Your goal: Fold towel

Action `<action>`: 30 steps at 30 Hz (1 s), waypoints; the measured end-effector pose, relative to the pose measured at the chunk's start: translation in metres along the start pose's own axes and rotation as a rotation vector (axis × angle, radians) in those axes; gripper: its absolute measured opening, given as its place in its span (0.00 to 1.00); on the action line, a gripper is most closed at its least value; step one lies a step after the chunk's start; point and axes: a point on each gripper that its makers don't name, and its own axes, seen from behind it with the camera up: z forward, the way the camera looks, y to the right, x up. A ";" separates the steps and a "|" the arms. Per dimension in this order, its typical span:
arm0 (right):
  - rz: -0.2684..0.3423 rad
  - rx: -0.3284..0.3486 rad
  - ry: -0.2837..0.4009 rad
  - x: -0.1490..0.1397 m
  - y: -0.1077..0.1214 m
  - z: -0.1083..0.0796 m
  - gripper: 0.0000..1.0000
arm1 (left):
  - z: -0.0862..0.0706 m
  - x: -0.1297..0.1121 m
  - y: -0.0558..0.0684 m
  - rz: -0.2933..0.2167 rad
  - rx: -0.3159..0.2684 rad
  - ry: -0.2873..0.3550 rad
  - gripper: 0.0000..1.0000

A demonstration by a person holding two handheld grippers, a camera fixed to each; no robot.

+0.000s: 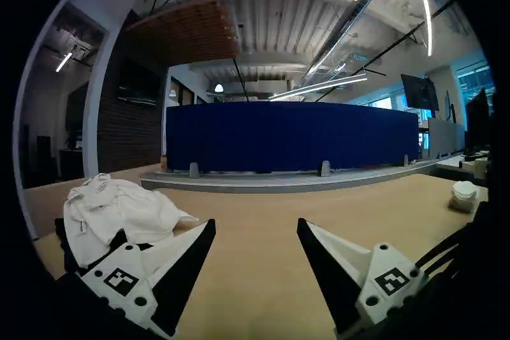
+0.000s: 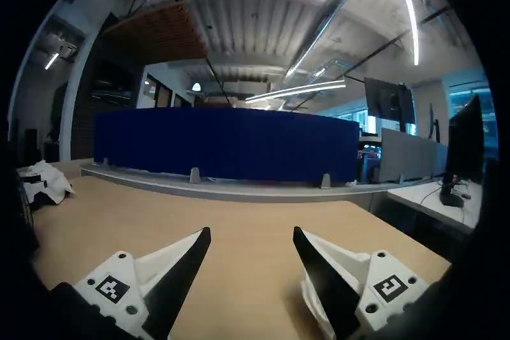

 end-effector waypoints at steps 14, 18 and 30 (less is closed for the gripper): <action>0.032 0.007 0.018 -0.011 -0.003 -0.003 1.00 | 0.000 0.000 0.000 0.000 0.000 0.000 0.95; 0.033 0.008 0.018 -0.015 -0.005 -0.002 1.00 | 0.000 0.000 0.000 0.000 0.000 0.000 0.95; 0.056 0.027 0.017 -0.020 -0.010 0.001 1.00 | 0.000 0.000 0.000 0.000 0.000 0.000 0.95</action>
